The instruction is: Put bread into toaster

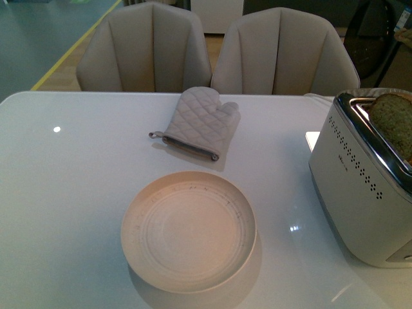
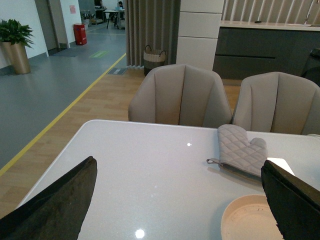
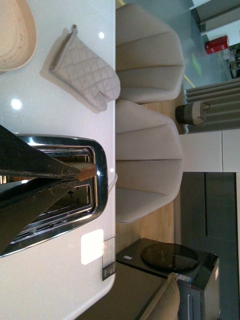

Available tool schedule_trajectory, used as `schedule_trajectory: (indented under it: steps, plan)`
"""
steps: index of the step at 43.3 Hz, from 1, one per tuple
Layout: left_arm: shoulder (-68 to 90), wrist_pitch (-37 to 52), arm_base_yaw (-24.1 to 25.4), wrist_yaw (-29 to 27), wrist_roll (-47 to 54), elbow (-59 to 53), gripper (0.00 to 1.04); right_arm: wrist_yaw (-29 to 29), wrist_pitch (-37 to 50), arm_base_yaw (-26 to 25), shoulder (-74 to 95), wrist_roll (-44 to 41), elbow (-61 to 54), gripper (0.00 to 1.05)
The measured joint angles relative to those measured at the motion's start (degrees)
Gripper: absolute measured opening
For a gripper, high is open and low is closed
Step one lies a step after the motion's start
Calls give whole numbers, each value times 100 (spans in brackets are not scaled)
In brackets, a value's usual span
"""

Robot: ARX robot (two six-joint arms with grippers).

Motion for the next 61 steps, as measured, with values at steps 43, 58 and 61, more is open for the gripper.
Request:
schedule_trajectory:
  steps: [43,58,61]
  plan:
    - [0,-2,0,0,2,0,98,-9,-1906,-4,-2909,-2,-839,2]
    - [0,-2,0,0,2,0,98,-9,-2350,-4,-3346,-2,-839,2]
    - [0,-2,0,0,2,0,98,-4,-2557,-4,-3543,-2,-837,2]
